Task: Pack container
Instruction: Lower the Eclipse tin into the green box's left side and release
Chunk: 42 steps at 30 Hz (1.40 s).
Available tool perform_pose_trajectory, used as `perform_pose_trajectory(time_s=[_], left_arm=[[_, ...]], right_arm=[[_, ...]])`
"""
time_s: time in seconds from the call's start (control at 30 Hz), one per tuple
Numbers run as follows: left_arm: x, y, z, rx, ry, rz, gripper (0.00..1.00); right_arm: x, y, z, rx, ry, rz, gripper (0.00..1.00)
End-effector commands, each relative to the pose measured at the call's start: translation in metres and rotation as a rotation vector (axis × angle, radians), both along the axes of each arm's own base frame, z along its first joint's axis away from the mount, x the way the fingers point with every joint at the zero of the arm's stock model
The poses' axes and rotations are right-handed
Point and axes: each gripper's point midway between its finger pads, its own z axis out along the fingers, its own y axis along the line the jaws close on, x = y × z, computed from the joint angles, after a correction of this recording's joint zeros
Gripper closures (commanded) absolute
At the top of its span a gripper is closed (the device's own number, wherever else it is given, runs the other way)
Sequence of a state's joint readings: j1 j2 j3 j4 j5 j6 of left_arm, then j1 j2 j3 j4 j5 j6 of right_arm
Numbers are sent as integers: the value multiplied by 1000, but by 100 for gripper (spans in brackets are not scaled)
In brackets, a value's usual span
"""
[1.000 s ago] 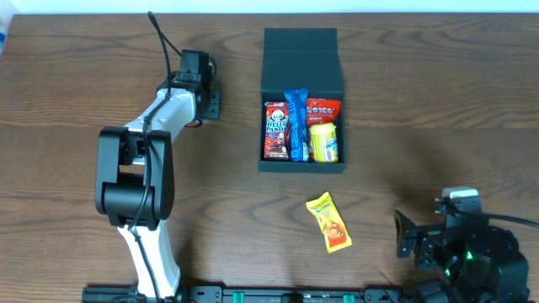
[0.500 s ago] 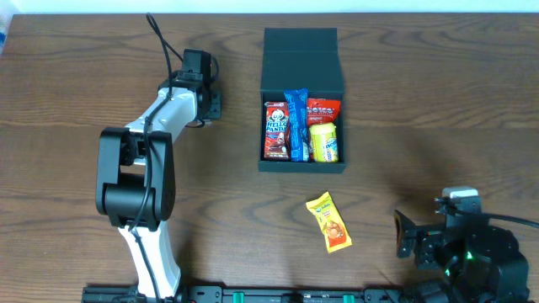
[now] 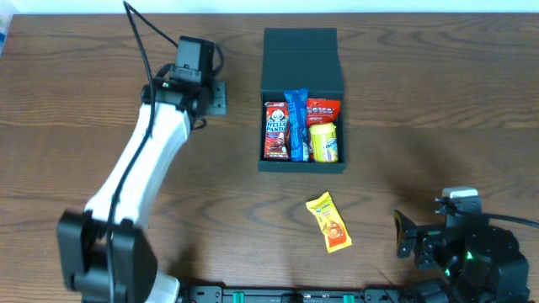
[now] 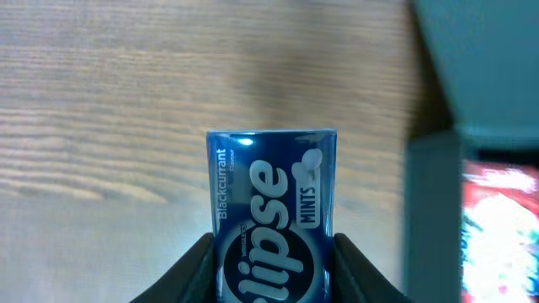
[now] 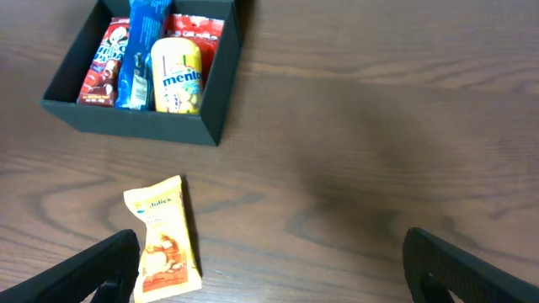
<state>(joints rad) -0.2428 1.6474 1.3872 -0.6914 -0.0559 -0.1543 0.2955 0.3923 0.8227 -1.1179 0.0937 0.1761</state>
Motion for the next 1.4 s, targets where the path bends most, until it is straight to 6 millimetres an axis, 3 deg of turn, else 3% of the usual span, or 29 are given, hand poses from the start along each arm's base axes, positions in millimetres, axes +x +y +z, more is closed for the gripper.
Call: perform_pose_trajectory(time_s=[0.0,0.17,0.3,0.43,0.63,0.83,1.13,1.37], left_arm=[[-17,-28,24,-36,-30,-24,76],[-64,-105,24,-109,27,-103,75],[-71,-134,15,-146,41,-105,74],[-71,-149,-3,-157,75,-81,73],[-62,-156,-48,-110,143,-74,70],[-50,-155,-74,-76,154,-51,71],[-44,-133,-84,-9,160,17,70],[-43,-132,-84,0,155,17,57]], right_arm=[[0,-1,-1,8,3,-13,1],[0,-1,-1,8,3,-13,1],[0,-1,-1,8,3,-13,1],[0,-1,-1,8,3,-13,1],[0,-1,-1,8,3,-13,1],[0,-1,-1,8,3,-13,1],[0,-1,-1,8,3,-13,1],[0,-1,-1,8,3,-13,1]])
